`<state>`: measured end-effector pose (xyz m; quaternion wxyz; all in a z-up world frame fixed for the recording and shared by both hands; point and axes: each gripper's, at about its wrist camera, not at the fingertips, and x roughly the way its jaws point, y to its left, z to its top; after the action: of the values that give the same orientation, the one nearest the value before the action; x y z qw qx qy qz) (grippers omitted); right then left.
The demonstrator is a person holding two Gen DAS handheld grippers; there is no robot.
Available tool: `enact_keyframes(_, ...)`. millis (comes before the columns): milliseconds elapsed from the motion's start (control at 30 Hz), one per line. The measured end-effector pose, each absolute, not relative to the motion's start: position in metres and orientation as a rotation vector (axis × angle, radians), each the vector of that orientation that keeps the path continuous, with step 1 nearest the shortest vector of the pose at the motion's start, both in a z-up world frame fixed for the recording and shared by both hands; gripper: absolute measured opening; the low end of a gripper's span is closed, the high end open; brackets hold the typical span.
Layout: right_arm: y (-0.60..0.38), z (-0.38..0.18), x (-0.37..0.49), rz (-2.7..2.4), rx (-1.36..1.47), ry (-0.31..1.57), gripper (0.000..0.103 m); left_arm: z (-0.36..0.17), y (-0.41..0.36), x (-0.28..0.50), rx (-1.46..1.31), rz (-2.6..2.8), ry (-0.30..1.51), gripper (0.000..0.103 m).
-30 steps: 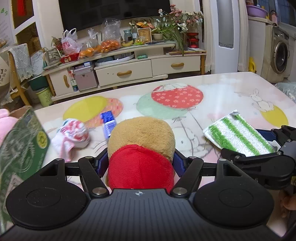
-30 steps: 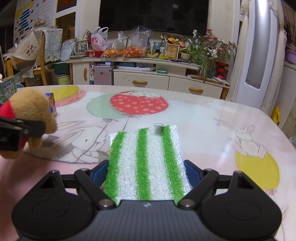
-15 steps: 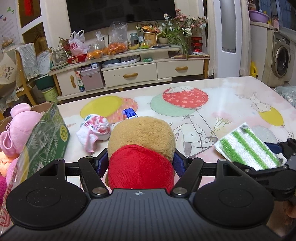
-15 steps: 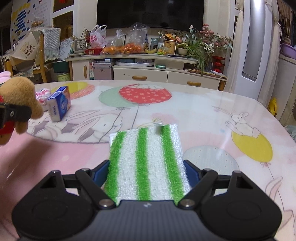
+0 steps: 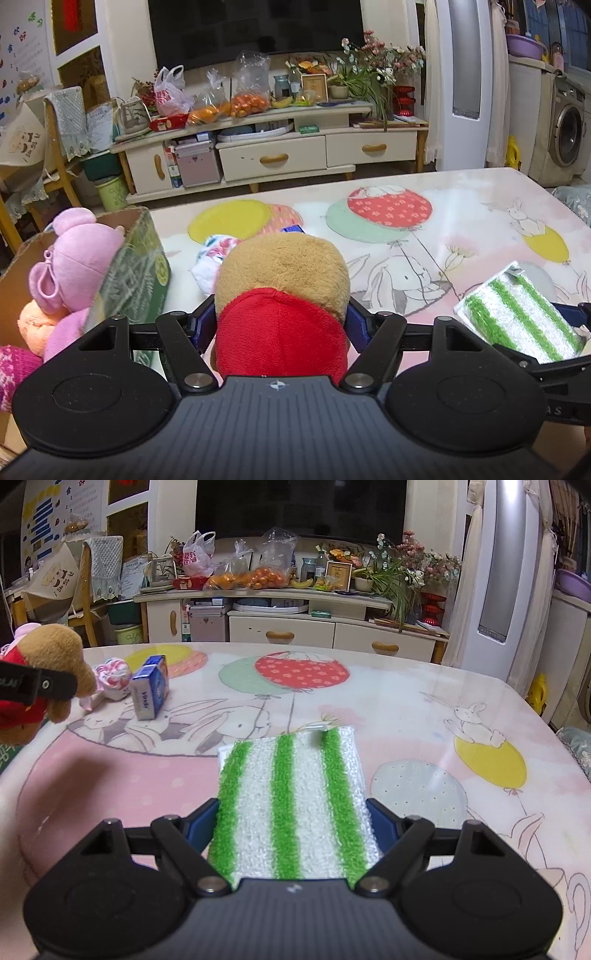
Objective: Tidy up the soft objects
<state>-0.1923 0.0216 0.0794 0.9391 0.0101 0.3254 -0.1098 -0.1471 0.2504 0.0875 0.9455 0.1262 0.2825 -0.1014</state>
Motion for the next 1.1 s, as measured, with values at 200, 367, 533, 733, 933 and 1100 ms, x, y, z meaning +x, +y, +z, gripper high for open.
enact_keyframes(200,0.035,0.092,-0.198,-0.198,0.031,0.652,0.082,0.1,0.259,-0.152,0.246,-0.206,0.546,0.086)
enact_keyframes(367,0.046,0.104,-0.2,-0.174,0.037,0.632,0.082,0.111,0.267,-0.158,0.226,-0.203,0.521,0.086)
enact_keyframes(533,0.058,0.116,-0.201,-0.152,0.027,0.607,0.082,0.12,0.273,-0.16,0.211,-0.192,0.502,0.086)
enact_keyframes(733,0.07,0.132,-0.199,-0.123,0.01,0.57,0.082,0.132,0.282,-0.163,0.193,-0.188,0.484,0.086)
enact_keyframes(933,0.085,0.141,-0.195,-0.09,-0.014,0.548,0.082,0.143,0.294,-0.166,0.174,-0.186,0.468,0.086)
enact_keyframes(1100,0.097,0.146,-0.189,-0.056,-0.032,0.54,0.082,0.15,0.306,-0.169,0.159,-0.172,0.463,0.086)
